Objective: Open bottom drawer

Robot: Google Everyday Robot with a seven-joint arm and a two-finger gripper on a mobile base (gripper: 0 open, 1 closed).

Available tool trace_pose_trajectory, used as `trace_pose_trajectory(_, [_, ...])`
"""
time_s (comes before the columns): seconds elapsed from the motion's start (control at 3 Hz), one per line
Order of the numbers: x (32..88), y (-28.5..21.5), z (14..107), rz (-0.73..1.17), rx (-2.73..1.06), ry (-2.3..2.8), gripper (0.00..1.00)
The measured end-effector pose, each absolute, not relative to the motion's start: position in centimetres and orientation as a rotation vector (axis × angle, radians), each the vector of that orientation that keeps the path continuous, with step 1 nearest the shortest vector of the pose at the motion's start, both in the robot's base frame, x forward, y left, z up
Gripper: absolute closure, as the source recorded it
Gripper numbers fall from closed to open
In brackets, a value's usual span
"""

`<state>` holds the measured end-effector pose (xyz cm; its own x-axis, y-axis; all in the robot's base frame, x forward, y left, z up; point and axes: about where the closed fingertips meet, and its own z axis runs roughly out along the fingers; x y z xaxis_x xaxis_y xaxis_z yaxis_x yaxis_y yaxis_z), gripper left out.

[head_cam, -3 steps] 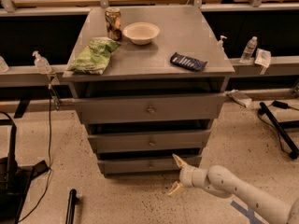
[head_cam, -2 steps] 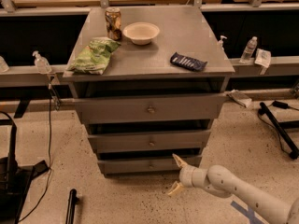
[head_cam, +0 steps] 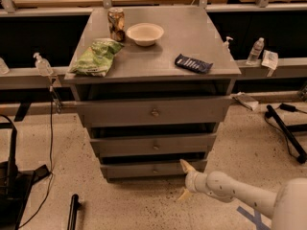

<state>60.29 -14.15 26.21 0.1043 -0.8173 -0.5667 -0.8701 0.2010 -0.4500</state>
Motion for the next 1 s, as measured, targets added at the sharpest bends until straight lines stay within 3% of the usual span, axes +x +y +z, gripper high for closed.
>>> trace_pose_trajectory(0.33, [61.2,-17.4,23.7,-0.1,-1.684,1.759,0.0])
trace_pose_trajectory(1.0, [63.4,-19.3,21.0,-0.251,-1.791,1.695,0.0])
